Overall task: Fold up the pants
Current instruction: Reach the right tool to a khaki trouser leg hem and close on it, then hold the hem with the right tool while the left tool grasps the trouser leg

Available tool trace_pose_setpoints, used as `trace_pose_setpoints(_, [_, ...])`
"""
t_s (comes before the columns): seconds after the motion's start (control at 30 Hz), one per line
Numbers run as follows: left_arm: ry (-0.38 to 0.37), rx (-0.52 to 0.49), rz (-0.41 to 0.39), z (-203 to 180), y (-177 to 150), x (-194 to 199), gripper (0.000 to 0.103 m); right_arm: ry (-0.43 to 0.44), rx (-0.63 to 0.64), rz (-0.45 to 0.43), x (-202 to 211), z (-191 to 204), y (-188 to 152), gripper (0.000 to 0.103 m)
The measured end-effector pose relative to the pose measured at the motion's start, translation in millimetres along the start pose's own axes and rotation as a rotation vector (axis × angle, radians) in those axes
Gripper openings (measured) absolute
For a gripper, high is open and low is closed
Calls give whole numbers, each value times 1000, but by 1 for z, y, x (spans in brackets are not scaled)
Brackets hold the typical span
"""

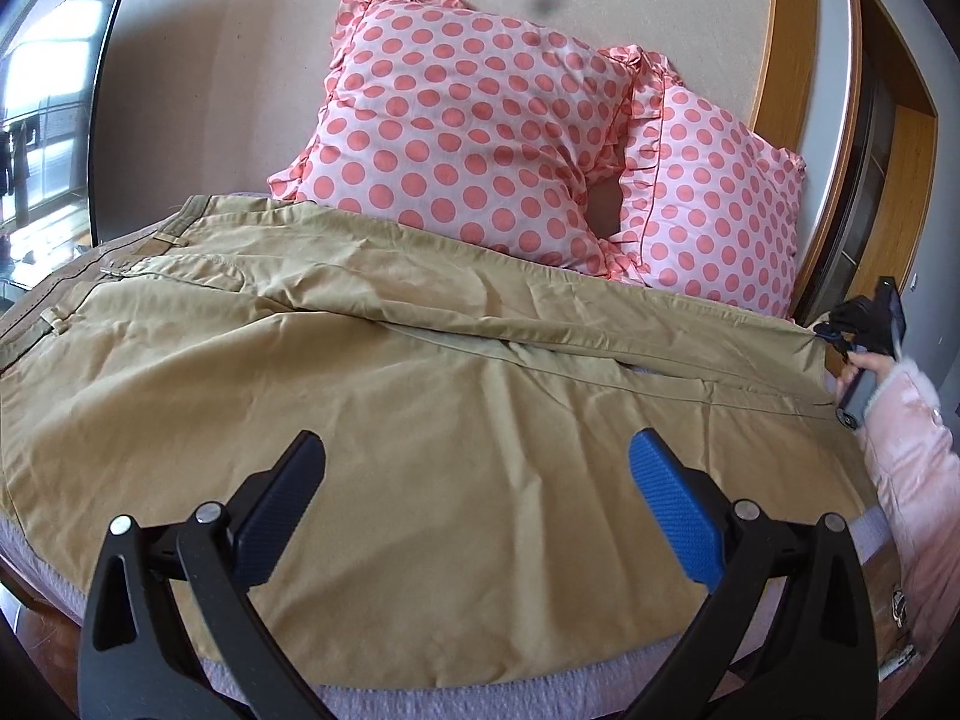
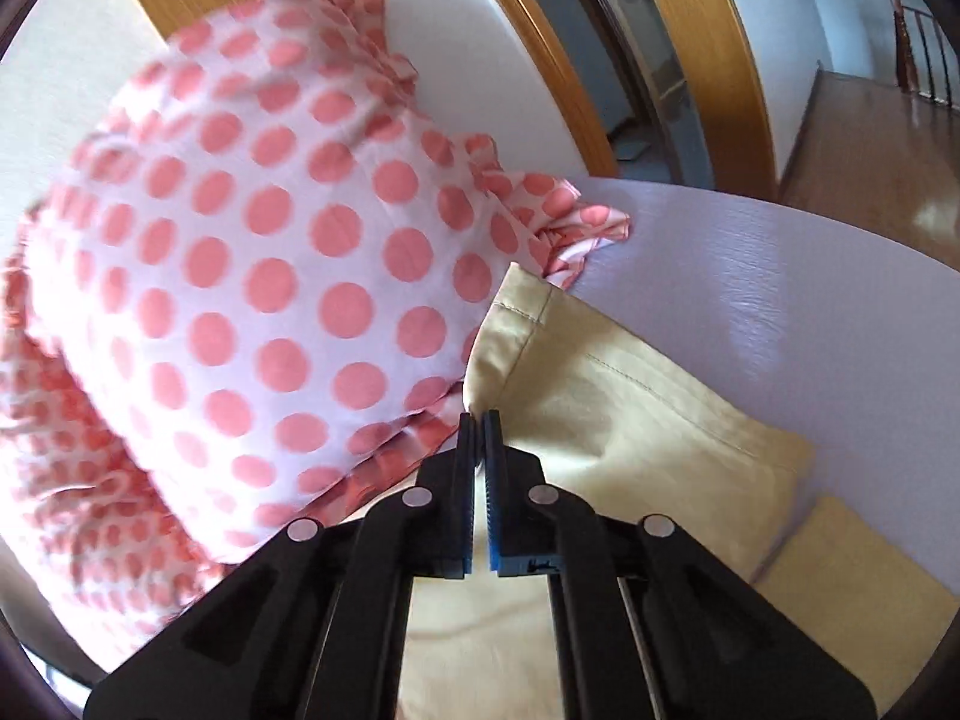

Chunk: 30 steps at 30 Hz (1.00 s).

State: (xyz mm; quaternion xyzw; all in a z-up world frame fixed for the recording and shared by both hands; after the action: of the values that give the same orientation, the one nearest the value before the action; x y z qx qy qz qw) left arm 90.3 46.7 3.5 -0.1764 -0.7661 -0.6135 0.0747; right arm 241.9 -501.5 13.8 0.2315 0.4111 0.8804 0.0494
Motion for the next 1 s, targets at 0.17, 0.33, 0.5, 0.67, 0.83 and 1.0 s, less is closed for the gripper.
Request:
trace_pose_setpoints(0.17, [4,5,1,-3,-2,4,101,73,-65,39,107,-27,-38,3])
trace_pose_setpoints(0.33, [9,21,-5,-6,6,6,101,19,-182,190,120,-54,-63,6])
trace_pose_setpoints(0.5, [-16,97,0,15,21,12,101,14,-286,269,118,-60,-77,41])
trace_pose_setpoints(0.67, [-3,180,-22,50,46,11,101,22,-316,265,100,-58,-82,37])
trace_pose_setpoints(0.83, [64,310,50,95,67,-21,101,15,-351,282,95,-58,-83,26])
trace_pose_setpoints(1.0, [132,345,39,118,79,-35,101,25,-407,340,118,-61,-91,35])
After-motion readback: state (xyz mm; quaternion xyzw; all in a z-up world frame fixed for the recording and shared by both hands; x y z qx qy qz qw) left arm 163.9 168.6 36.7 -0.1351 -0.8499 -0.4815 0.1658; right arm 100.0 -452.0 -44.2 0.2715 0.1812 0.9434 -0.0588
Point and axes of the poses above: each gripper's, at about its wrist camera, not at the fingertips, and x roughly against the way its jaws point, z to its left, y to its top, the point moved 8 cm from there along -x, roughly the way its jaws point, and after that the axes turned 11 degrees about -z, right-handed, at the moved point
